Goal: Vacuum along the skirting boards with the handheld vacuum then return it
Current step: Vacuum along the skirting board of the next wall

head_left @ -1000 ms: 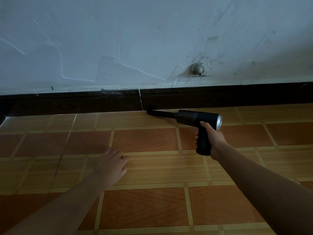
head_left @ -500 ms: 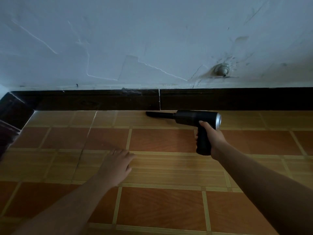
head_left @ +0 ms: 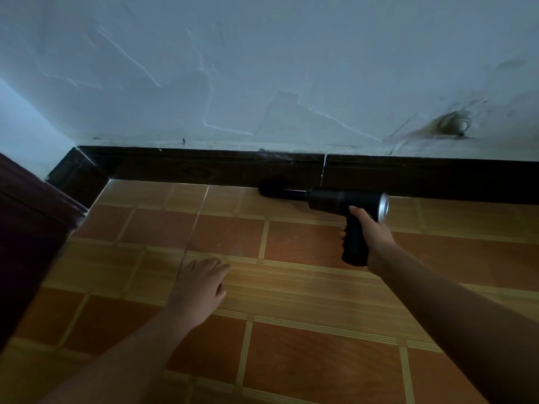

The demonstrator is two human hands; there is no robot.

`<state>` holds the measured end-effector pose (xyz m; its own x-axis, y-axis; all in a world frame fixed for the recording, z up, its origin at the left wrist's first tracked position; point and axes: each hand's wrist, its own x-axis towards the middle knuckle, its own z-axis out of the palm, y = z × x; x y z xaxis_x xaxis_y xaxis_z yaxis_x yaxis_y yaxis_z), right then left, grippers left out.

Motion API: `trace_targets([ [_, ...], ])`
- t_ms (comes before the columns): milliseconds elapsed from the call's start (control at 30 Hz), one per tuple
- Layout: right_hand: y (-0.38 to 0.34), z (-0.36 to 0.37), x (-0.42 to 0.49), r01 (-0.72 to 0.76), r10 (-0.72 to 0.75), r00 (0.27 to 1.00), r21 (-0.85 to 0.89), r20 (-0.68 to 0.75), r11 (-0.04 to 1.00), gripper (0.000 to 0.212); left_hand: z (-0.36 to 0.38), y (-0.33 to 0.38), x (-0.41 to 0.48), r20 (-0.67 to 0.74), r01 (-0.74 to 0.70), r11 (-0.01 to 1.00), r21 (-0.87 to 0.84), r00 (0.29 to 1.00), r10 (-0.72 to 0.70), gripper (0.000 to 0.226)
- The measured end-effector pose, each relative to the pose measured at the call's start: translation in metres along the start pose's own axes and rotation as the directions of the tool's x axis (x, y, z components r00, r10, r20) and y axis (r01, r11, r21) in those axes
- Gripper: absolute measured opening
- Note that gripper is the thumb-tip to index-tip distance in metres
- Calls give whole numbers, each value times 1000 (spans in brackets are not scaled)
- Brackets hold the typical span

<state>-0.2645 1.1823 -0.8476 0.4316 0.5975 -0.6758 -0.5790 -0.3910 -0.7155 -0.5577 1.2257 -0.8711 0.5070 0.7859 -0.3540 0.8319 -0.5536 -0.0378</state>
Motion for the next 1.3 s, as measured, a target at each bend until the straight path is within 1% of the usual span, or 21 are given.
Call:
trace_targets([
  [133,7,25,1,-7,9,998,-32,59,999,16,2,-21,-4,-18,48,998,-31,999,-49,49],
  [233,13,50,1,2,3,996,-55,94,998,16,8,-40,-9,-11,112,989,-95,993,-114,49],
  [367,23,91,1,-2,12,991,-79,135,997,25,14,-70,-20,-10,153,978,-140,988,-156,49],
  [467,34,123,3,-23,40,983,-98,177,995,25,17,-94,-27,17,219,963,-159,976,-219,50],
  [600,56,172,7,-7,50,971,-180,236,984,25,29,-114,-27,64,411,869,-275,910,-410,56],
  [667,70,198,9,-25,76,963,-194,260,981,31,35,-124,-23,57,477,809,-345,871,-489,58],
  [767,90,239,13,-69,122,953,-194,278,979,38,42,-145,-19,59,543,756,-365,824,-563,58],
  [867,105,277,19,-94,153,941,-202,302,975,40,47,-165,-16,47,546,769,-332,824,-565,56],
  [967,115,306,25,-90,149,939,-198,310,976,40,52,-179,-14,14,514,813,-274,847,-531,53],
  [1133,126,330,30,-62,131,933,-210,336,976,52,55,-188,-15,-1,482,842,-243,868,-497,52],
  [1233,130,335,32,-69,138,935,-215,326,974,42,55,-191,-14,-28,458,859,-228,879,-476,51],
  [1300,133,336,34,-70,137,940,-218,313,973,40,55,-192,-13,-50,453,859,-240,878,-477,49],
])
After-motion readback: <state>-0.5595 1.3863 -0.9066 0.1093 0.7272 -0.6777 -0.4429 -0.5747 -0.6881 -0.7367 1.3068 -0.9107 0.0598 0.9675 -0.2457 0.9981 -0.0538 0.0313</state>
